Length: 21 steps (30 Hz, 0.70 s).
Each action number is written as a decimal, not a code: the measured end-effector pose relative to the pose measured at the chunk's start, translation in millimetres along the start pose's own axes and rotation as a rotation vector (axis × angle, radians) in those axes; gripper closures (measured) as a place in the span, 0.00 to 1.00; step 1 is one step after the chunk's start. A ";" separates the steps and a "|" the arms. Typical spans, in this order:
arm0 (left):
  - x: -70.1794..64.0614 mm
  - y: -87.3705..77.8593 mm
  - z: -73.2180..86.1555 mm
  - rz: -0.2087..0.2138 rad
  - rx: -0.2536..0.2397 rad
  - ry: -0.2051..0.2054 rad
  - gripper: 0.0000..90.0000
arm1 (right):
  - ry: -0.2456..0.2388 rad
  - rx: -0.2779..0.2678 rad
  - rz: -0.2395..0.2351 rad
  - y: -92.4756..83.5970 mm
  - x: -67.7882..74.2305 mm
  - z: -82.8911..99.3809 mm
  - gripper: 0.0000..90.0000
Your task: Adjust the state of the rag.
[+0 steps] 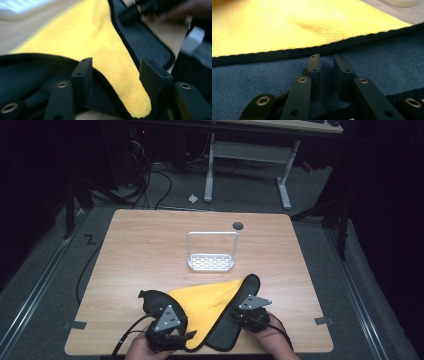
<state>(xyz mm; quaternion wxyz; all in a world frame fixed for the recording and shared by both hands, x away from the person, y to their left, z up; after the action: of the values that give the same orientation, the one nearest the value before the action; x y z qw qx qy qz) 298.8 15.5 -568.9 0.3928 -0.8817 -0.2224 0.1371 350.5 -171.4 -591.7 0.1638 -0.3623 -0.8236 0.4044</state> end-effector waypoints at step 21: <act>6.0 -19.3 -4.5 -0.002 -0.046 -0.024 0.91 | -0.003 0.000 -0.003 0.0 -0.3 0.1 0.86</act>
<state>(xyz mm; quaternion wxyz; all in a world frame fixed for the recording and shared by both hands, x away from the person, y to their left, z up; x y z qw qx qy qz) 300.4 27.1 -551.9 0.3697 -0.8887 -0.2312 0.1418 350.7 -171.7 -591.8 0.1632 -0.3607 -0.8243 0.4046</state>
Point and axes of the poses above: each handheld gripper's, and its own axes: y roughly forward along the jaws, z roughly out of its underside, x roughly to its left, the point moved 9 cm from there along y, roughly forward along the jaws, and after that the axes turned 7 degrees about x, right-handed, at the moved point
